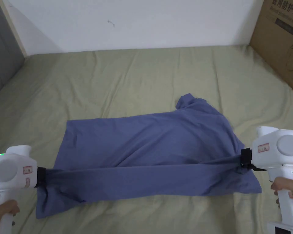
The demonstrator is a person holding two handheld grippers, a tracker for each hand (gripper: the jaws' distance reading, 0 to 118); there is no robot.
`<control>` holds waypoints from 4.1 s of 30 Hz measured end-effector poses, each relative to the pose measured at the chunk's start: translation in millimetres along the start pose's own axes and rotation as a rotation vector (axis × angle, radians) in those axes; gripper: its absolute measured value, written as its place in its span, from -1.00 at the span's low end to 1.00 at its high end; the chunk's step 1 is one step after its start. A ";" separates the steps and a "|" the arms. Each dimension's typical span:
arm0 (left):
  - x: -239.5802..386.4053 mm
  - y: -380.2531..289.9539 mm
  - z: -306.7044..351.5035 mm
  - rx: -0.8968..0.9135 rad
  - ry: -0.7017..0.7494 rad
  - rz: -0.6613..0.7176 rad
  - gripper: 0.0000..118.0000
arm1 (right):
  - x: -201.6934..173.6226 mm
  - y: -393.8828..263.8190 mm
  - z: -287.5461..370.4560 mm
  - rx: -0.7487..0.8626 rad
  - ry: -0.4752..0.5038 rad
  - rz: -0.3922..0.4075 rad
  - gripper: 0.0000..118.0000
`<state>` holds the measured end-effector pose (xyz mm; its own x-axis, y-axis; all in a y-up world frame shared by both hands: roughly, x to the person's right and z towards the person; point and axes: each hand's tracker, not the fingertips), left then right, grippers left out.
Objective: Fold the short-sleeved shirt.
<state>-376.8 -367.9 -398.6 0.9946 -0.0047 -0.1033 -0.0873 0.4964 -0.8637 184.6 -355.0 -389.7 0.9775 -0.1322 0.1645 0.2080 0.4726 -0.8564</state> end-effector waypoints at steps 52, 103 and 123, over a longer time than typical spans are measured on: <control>-11.7 -48.5 -12.6 -0.047 -0.120 0.066 -0.85 | 27.0 -28.2 -66.9 -0.207 -0.032 0.024 -0.70; 31.7 -29.7 -3.6 -0.051 -0.164 -0.053 -1.00 | -0.3 18.8 -20.4 -0.019 0.016 0.033 -0.64; 43.0 15.1 -23.7 -0.067 -0.147 -0.060 -1.00 | -7.7 121.1 -137.4 -0.155 -0.049 0.064 -0.91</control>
<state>-336.7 -381.1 -427.7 0.9952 0.0963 0.0184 -0.0260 0.4400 -0.8976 197.4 -416.5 -561.9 0.9899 -0.0620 0.1277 0.1412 0.3378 -0.9306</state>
